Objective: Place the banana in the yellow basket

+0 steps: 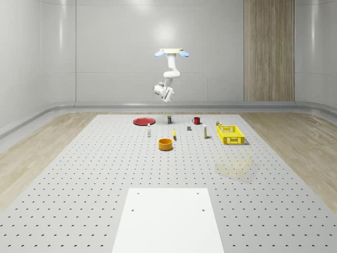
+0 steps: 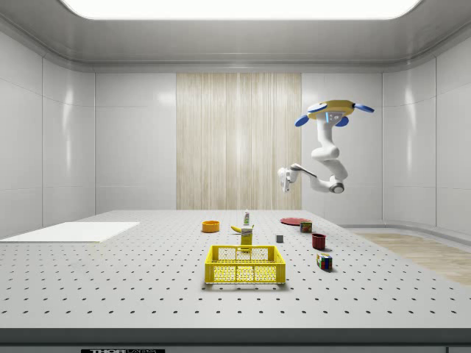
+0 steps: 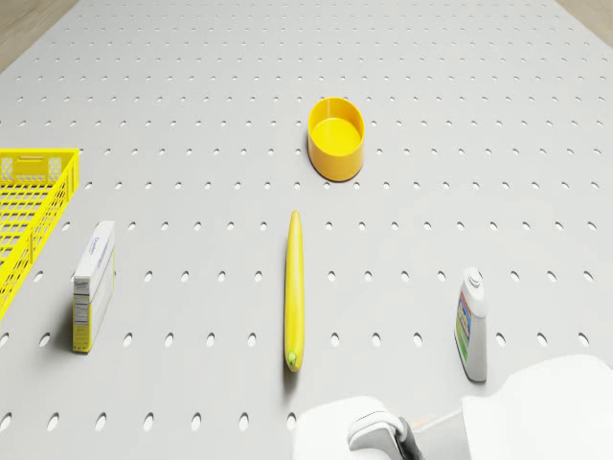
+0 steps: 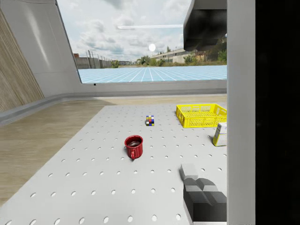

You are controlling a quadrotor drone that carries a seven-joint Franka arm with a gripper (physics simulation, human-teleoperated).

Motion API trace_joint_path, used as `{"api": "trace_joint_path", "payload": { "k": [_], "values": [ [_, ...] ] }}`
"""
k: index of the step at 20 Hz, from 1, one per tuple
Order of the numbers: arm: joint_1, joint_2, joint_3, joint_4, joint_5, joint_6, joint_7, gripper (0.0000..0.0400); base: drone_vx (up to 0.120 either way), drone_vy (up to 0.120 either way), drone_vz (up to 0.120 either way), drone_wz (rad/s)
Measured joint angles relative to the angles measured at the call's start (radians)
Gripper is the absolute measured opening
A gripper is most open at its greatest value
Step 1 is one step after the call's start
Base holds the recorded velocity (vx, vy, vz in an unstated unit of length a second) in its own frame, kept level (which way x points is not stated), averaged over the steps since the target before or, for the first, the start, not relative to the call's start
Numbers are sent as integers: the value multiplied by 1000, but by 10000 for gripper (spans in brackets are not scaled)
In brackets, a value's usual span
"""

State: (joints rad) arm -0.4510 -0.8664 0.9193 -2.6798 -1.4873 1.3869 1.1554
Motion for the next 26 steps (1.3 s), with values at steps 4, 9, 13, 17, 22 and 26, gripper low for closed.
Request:
{"api": "trace_joint_path", "payload": {
  "k": [4,9,13,17,22,26],
  "values": [
    [-215,-52,150,-140,-288,-92,165,400,0,0,-120,0],
    [-411,-109,253,-199,-443,-183,296,400,0,0,-120,0],
    [-497,-145,294,-212,-484,-214,353,400,90,0,-120,0],
    [-545,-175,319,-216,-496,-222,386,400,120,0,-120,0],
    [-579,-206,338,-216,-492,-213,410,400,120,0,-120,0],
    [-595,-229,349,-215,-484,-199,423,400,120,0,-120,0]
  ]
}}
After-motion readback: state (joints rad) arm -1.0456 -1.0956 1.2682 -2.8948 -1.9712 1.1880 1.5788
